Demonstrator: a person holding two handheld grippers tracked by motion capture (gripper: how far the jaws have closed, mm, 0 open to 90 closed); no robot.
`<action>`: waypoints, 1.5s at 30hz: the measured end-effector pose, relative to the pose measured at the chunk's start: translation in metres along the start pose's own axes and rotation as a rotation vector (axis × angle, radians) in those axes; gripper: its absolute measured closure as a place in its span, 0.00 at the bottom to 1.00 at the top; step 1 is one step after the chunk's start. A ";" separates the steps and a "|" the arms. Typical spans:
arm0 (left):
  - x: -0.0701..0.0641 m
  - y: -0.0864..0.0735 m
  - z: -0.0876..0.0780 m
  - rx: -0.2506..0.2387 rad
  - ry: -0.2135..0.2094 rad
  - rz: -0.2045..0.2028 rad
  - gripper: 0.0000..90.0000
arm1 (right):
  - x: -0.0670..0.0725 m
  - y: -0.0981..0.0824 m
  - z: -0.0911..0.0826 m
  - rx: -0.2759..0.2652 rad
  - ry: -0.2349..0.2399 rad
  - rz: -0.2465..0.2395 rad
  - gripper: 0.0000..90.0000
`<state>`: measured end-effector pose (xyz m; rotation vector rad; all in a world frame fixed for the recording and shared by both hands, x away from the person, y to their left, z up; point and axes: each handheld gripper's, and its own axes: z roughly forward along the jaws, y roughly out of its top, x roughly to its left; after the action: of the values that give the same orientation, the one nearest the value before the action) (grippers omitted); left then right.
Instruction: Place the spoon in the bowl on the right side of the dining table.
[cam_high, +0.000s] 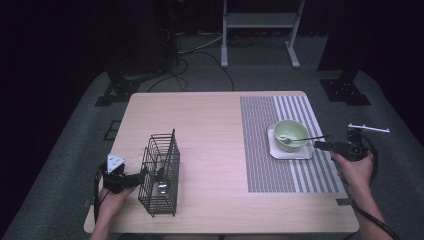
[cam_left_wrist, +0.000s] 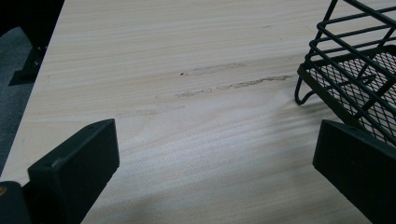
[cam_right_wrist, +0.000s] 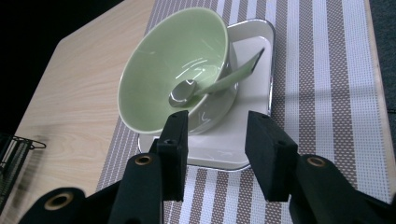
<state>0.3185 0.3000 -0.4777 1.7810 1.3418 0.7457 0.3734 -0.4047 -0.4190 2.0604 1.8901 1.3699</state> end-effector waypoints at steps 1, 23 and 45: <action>0.000 0.000 0.000 0.000 0.000 0.000 0.00 | 0.000 -0.001 0.001 0.000 0.001 0.000 0.65; -0.001 0.000 0.000 -0.001 0.001 0.001 0.00 | 0.013 -0.016 0.007 0.031 0.026 -0.061 0.63; -0.001 0.000 0.000 -0.001 0.001 0.002 0.00 | 0.019 -0.032 0.013 0.067 0.037 -0.091 0.62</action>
<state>0.3186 0.2991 -0.4780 1.7817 1.3403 0.7482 0.3536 -0.3742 -0.4344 1.9631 2.0447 1.3516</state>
